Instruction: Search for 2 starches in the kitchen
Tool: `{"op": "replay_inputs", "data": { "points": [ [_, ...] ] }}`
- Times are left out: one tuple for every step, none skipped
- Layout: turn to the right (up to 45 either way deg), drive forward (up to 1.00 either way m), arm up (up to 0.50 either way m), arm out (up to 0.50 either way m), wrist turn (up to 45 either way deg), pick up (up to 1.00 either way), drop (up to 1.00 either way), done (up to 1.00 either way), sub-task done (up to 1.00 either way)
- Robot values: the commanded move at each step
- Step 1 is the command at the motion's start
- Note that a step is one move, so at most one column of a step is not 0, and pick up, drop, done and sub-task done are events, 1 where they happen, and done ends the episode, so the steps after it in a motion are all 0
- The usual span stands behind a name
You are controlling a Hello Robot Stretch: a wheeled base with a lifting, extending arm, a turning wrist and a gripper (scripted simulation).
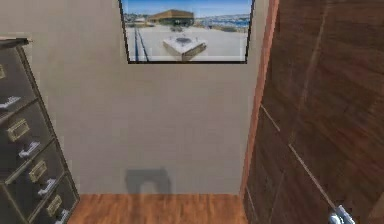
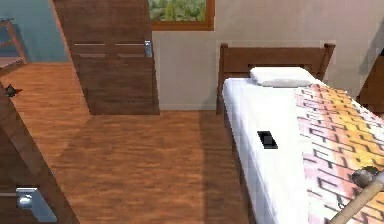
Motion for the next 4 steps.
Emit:
{"op": "replay_inputs", "data": {
  "points": [
    [45.0,0.00,0.00,0.00,0.0,0.00,0.00,0.00,0.00],
    [24.0,0.00,0.00,0.00,0.0,0.00,0.00,0.00,0.00],
    [3.0,0.00,0.00,0.00,0.0,0.00,0.00,0.00,0.00],
    [0.0,0.30,0.00,0.00,0.0,0.00,0.00,0.00,0.00]
  ]
}}
